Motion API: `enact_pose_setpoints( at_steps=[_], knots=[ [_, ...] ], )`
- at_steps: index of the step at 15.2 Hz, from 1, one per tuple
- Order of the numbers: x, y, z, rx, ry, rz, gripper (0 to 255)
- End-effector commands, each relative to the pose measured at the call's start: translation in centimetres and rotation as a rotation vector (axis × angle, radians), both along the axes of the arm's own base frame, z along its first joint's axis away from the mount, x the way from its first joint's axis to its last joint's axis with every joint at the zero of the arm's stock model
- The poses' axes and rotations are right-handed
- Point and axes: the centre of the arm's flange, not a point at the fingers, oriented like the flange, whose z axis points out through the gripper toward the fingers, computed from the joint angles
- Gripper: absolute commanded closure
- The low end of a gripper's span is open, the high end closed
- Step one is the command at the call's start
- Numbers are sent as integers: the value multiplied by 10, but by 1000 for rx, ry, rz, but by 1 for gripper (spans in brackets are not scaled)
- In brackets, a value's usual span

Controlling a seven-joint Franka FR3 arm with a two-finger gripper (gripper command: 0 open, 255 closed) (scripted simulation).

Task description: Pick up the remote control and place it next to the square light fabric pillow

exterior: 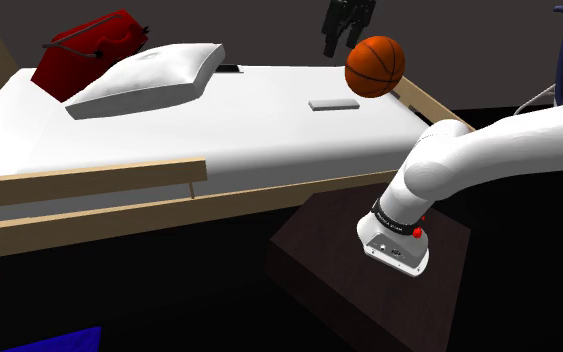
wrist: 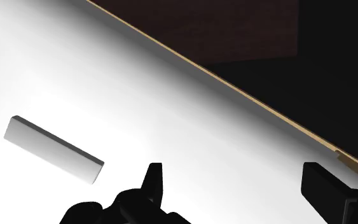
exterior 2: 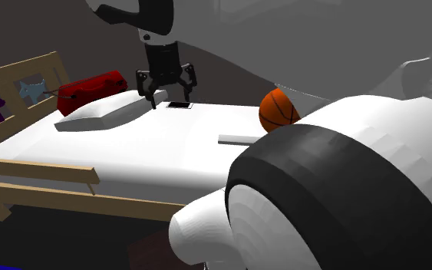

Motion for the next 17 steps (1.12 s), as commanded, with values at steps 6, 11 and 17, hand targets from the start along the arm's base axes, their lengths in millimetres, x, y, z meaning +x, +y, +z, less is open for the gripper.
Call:
enact_pose_setpoints(
  at_steps=[6, 11, 17],
  knots=[
    [-2, -55, -38, 5, 9, 128, 0],
    [3, -110, -77, 10, 18, 257, 0],
    [18, -173, -124, 16, 29, 410, 0]
  ],
)
